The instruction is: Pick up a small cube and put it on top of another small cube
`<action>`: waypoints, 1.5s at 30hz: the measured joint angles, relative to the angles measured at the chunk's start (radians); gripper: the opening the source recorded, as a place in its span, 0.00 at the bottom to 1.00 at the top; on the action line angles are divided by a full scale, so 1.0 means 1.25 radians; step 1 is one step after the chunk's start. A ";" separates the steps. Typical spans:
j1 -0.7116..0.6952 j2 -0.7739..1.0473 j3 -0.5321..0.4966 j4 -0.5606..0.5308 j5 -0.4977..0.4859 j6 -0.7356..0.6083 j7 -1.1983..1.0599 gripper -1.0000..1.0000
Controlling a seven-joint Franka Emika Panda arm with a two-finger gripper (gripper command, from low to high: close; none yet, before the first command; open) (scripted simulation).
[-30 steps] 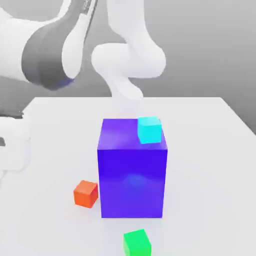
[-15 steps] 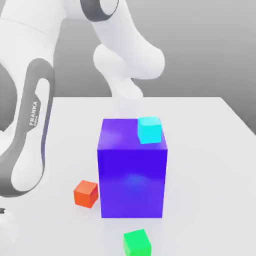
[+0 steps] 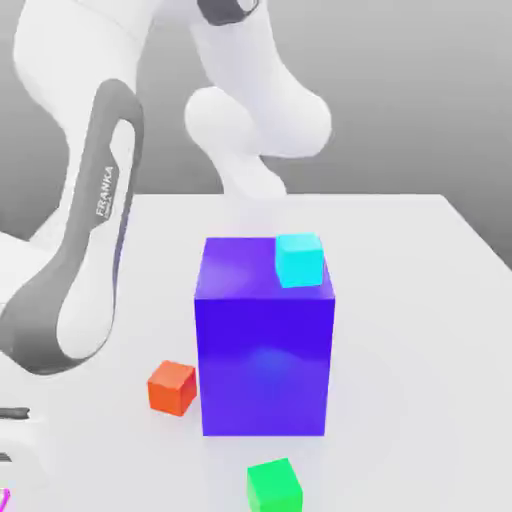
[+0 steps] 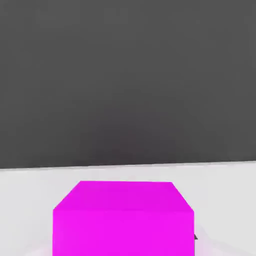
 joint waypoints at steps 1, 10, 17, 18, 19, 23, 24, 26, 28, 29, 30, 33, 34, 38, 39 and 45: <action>0.015 0.006 -0.005 0.004 -0.006 -0.010 0.021 0.00; 0.152 0.051 -0.048 0.040 -0.052 -0.096 0.205 0.00; 0.261 0.071 -0.080 0.068 -0.089 -0.162 0.348 0.00; 0.277 0.073 -0.084 0.072 -0.094 -0.171 0.368 0.00; 0.291 0.075 -0.089 0.074 -0.097 -0.181 0.390 0.00; 0.344 0.080 -0.106 0.075 -0.107 -0.223 0.488 0.00; 0.358 0.080 -0.111 0.075 -0.109 -0.234 0.512 0.00; 0.386 0.080 -0.122 0.075 -0.112 -0.254 0.562 0.00; 0.414 0.077 -0.131 0.075 -0.115 -0.273 0.611 0.00; 0.428 0.075 -0.136 0.075 -0.117 -0.283 0.636 0.00; 0.442 0.073 -0.140 0.074 -0.118 -0.292 0.661 0.00; 0.485 0.062 -0.154 0.073 -0.123 -0.319 0.737 0.00; 0.500 0.058 -0.158 0.073 -0.125 -0.328 0.762 0.00; 0.558 0.035 -0.172 0.070 -0.132 -0.360 0.864 0.00; 0.572 0.028 -0.175 0.070 -0.134 -0.368 0.890 0.00; 0.645 -0.001 -0.212 0.008 -0.089 -0.387 1.158 0.00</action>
